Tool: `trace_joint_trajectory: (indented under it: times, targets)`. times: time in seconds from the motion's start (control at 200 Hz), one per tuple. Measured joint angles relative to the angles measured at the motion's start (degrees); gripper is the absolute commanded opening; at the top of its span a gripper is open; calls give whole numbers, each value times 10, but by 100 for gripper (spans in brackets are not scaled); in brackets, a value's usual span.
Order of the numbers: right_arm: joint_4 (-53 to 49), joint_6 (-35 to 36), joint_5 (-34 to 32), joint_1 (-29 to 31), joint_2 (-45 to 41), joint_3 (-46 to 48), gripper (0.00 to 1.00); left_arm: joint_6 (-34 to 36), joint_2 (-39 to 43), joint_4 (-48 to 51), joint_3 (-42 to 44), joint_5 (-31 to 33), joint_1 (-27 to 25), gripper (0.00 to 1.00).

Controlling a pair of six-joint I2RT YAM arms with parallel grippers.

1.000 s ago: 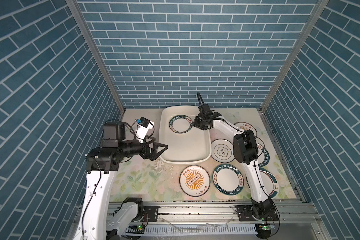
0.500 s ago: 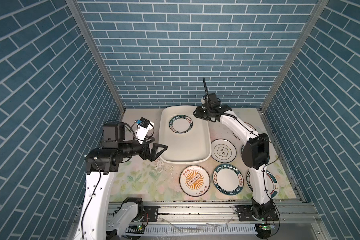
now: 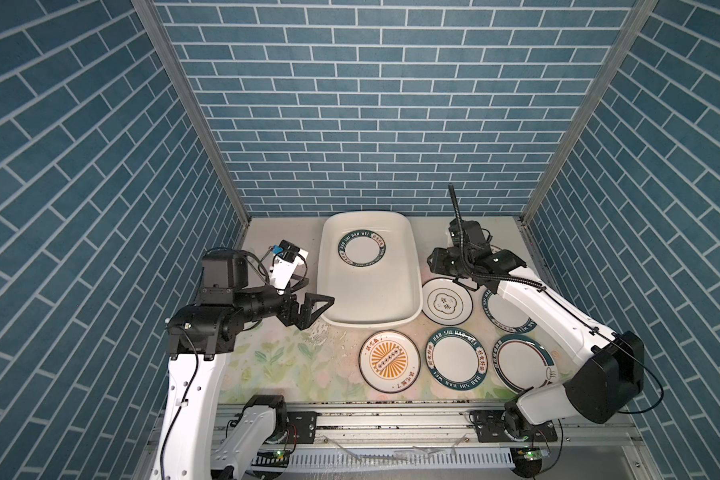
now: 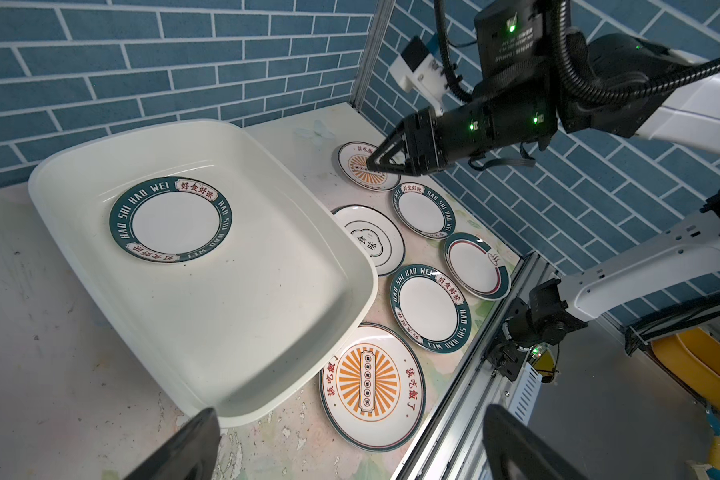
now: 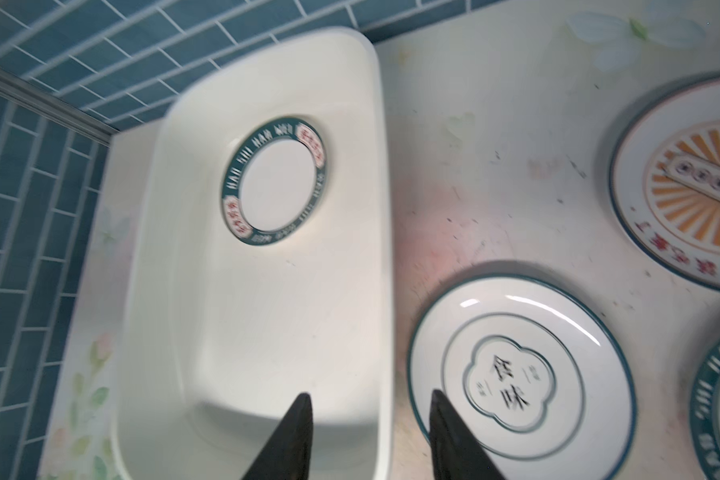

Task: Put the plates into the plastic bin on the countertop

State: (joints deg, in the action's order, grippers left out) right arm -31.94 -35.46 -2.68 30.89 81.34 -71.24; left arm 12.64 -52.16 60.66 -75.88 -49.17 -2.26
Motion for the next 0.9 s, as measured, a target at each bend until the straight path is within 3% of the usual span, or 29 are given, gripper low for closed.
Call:
trace_joint_trajectory:
  times: [0.305,0.56,0.9]
  targets:
    - [-5,-69,27,-125,-130,161,46,0,3,3,1,-15,0,100]
    - [6,-82,66,-159,-118,216,46,8,8,3,14,-36,0,100]
    - [67,-98,98,-195,-76,278,45,75,-24,60,27,-68,-8,99]
